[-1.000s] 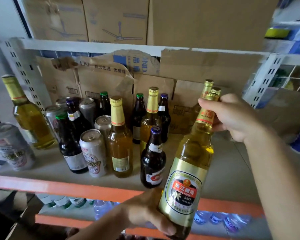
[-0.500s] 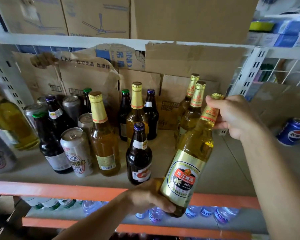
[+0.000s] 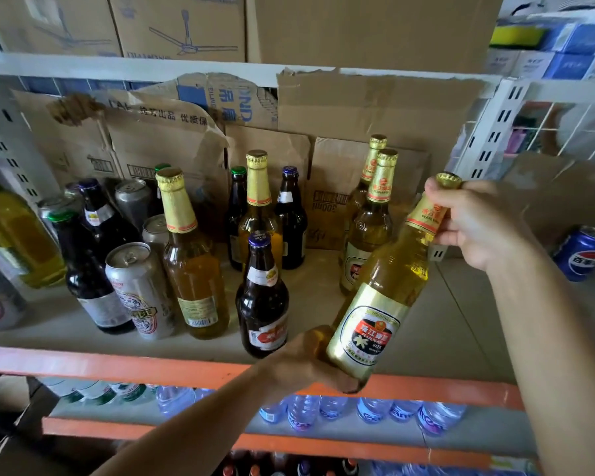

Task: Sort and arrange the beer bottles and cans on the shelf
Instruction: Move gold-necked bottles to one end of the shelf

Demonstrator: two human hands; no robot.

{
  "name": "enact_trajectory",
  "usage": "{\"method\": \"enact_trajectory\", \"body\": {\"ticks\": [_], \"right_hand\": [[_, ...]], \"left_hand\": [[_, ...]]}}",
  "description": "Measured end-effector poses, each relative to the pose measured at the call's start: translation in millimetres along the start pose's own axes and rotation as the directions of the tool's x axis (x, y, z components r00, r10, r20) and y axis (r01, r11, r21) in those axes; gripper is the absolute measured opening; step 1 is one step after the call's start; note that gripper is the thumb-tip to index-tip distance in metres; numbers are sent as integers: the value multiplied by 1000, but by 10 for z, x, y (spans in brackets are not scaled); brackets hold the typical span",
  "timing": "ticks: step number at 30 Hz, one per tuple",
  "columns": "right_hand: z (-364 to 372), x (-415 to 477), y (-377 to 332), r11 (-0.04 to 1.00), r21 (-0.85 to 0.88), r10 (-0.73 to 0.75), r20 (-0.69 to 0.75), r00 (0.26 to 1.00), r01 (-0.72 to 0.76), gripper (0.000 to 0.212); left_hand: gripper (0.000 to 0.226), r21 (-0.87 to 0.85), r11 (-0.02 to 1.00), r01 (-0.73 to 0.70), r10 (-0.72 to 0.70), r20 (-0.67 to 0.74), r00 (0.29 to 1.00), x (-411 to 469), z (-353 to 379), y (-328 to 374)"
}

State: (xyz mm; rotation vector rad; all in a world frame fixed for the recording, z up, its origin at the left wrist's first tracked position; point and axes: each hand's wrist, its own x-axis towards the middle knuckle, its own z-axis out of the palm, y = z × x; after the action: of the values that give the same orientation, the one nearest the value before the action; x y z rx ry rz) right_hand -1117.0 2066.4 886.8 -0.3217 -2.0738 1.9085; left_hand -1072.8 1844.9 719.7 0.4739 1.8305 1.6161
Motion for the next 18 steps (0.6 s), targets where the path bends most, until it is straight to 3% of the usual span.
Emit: {"method": "enact_trajectory", "body": {"ticks": [3, 7, 18], "right_hand": [[20, -1, 26, 999, -33, -41, 43, 998, 43, 10], [60, -38, 39, 981, -105, -150, 108, 983, 162, 11], [168, -21, 87, 924, -192, -298, 179, 938, 331, 9]], "left_hand": [[55, 224, 974, 35, 8, -187, 982, 145, 72, -88], [54, 412, 910, 40, 89, -291, 953, 331, 137, -142], [58, 535, 841, 82, 150, -377, 914, 760, 47, -155]]}}
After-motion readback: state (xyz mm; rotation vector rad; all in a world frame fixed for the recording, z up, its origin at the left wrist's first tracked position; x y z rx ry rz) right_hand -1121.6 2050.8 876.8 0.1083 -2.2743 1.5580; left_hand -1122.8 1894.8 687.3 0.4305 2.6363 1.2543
